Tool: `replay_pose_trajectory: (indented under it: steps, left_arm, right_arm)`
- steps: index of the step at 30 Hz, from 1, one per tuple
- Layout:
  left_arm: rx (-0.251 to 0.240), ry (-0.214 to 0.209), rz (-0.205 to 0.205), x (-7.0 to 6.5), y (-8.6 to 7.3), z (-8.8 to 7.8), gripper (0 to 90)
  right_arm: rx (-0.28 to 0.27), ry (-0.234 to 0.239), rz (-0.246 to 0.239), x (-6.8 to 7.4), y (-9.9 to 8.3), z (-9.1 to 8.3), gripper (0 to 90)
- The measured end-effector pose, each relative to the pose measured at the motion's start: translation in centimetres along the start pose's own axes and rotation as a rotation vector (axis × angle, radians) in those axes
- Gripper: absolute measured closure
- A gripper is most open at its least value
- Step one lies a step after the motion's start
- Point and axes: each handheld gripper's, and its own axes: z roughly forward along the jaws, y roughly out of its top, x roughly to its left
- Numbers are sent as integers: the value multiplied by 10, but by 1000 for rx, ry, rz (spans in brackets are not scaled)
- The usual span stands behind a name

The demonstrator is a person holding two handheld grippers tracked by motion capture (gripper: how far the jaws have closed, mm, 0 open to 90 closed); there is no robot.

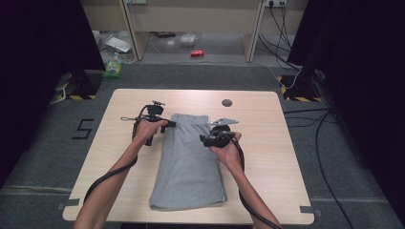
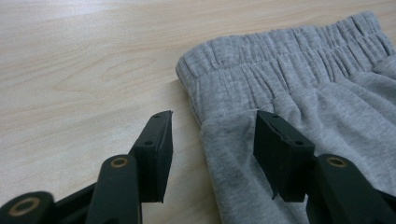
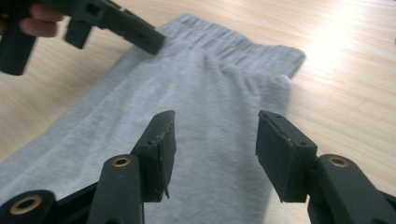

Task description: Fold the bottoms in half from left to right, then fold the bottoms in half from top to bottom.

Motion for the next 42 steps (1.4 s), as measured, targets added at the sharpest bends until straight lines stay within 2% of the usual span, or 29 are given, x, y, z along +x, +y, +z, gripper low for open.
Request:
replay_pose_trajectory:
  steps: [11, 21, 31, 35, 38, 42]
  left_arm:
    - [-9, 9, -2, -1, 3, -5, 453]
    - [-7, 10, -7, 0, 2, 0, 455]
    - [-3, 17, 1, -3, 0, 6, 493]
    - [-5, 15, 2, -2, -1, 7, 500]
    - [-3, 13, 5, 0, -3, 7, 508]
    - [-3, 7, 5, 0, -5, 8, 526]
  right_arm:
    - [1, -20, 45, -22, 5, 8, 465]
    - [-3, -38, 86, -40, 14, 17, 464]
    - [24, -53, 112, -44, 19, 44, 453]
    - [50, -51, 115, -43, 21, 55, 448]
    - [80, -72, 134, -46, 23, 67, 439]
    - [105, -63, 147, -47, 22, 76, 433]
